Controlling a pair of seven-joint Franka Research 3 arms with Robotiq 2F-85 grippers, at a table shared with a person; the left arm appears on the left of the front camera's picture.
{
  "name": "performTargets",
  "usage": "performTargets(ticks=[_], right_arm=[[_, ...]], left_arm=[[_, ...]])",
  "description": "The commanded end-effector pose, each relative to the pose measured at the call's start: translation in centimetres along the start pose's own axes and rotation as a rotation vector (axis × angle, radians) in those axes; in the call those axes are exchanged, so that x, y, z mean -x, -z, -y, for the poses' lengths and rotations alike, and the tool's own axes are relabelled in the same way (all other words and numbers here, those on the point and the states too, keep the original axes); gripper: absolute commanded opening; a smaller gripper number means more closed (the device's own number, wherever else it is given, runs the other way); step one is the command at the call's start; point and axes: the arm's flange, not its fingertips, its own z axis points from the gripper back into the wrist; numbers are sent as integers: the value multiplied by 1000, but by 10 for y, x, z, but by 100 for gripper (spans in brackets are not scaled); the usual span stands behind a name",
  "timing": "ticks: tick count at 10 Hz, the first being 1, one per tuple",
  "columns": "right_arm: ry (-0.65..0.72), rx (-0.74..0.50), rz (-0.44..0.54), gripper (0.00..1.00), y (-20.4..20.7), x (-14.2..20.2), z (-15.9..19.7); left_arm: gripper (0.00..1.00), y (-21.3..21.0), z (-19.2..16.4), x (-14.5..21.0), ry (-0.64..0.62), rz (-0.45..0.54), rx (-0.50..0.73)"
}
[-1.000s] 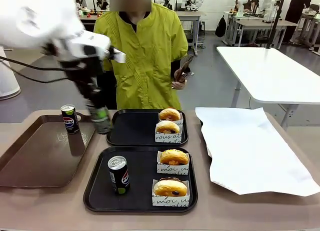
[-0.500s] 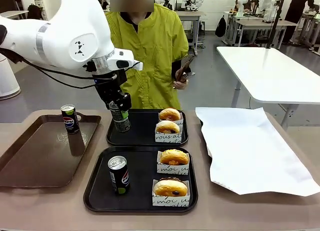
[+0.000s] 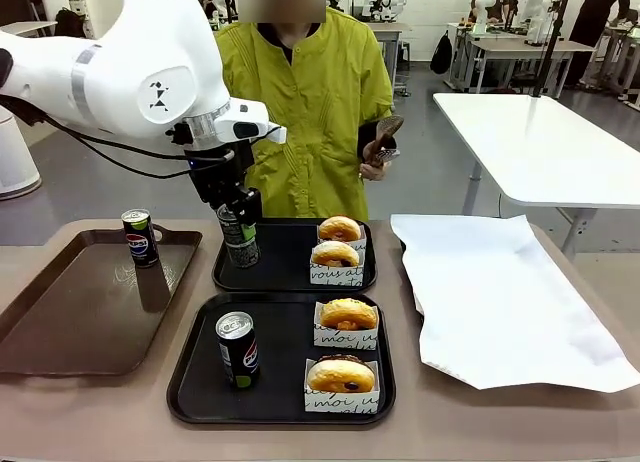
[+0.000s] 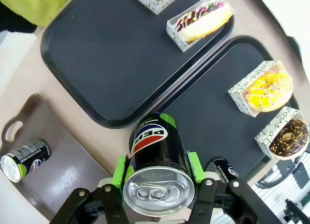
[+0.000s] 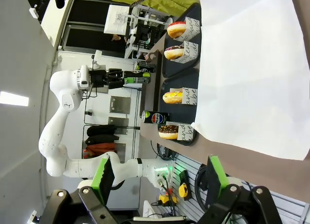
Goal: Set up donuts and drinks on trays.
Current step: Pick up one Pepsi coke from the Handle tray and place it on the Flat Tray without a Pepsi coke.
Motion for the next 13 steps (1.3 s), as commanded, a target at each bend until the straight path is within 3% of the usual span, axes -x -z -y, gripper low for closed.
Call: performTargets(ticks=[1, 5, 7, 12, 13], right_arm=[[-14, -22, 6, 100, 0, -2, 0], [-14, -22, 6, 100, 0, -2, 0], [-14, -22, 6, 100, 0, -2, 0], [-14, -22, 6, 100, 0, -2, 0], [-14, -22, 6, 100, 0, -2, 0]], left_arm=[[59, 17, -13, -42, -48, -111, -26], [59, 56, -51, -81, -127, -105, -8], [59, 69, -61, -80, -141, -68, -20], [59, 91, -68, -80, -180, -117, -56], [81, 91, -66, -76, -184, -119, -57]])
